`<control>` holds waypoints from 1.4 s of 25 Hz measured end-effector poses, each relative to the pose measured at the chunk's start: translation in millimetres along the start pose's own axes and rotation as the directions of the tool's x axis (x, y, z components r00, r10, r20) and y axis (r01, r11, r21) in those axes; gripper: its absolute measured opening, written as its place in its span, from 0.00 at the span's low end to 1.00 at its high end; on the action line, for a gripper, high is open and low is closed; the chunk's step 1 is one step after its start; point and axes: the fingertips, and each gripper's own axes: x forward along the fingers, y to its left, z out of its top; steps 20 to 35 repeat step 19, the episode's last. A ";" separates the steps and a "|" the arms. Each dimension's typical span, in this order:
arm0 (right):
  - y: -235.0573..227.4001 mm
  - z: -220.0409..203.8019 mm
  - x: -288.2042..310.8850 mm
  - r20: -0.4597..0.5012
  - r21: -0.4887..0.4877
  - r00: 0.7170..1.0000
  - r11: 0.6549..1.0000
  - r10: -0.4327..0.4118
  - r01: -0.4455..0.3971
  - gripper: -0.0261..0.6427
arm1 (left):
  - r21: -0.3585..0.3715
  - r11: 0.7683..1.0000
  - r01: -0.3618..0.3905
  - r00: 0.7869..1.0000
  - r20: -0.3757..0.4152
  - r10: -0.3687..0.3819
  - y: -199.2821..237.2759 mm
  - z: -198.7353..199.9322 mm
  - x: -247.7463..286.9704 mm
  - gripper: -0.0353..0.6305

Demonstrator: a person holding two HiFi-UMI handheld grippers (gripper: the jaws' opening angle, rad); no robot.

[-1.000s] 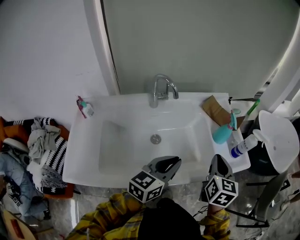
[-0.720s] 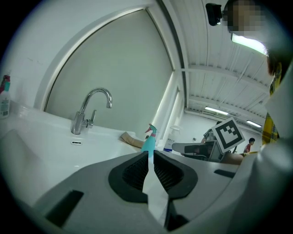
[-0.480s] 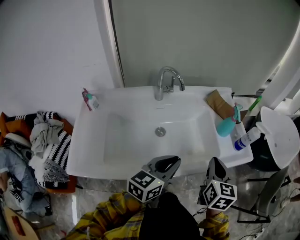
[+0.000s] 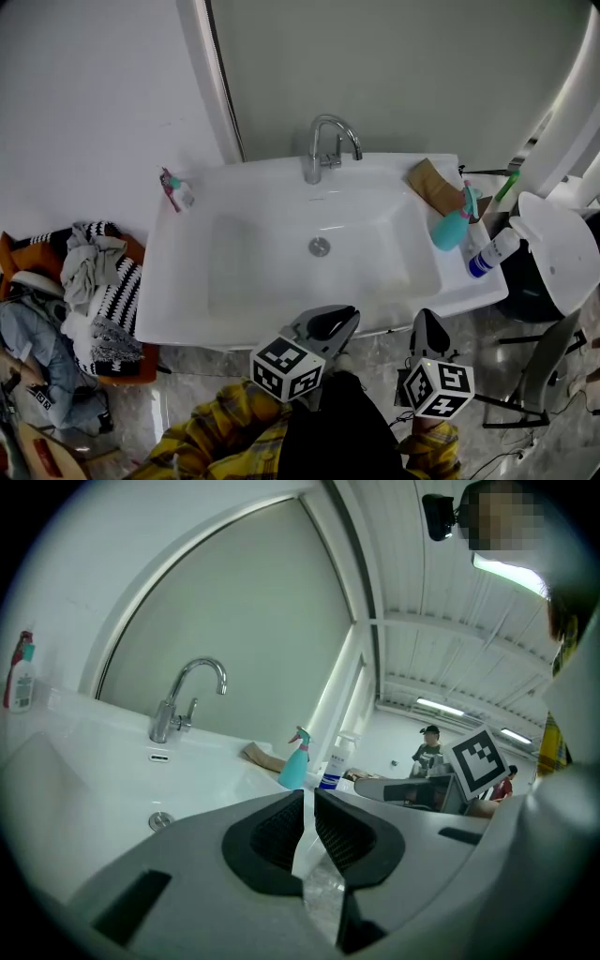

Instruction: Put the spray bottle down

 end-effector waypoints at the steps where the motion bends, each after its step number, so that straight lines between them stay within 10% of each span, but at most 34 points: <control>1: 1.0 -0.8 -2.6 0.000 -0.001 1.000 1.000 0.000 0.000 0.05 | 0.000 1.000 0.001 1.000 0.000 -0.001 -1.1 -0.5 -1.3 0.11; 35: 14.1 10.9 -23.6 0.024 -0.045 0.998 0.997 0.056 -0.055 0.05 | 0.014 1.000 0.015 0.999 0.030 -0.015 -10.2 4.2 -12.2 0.11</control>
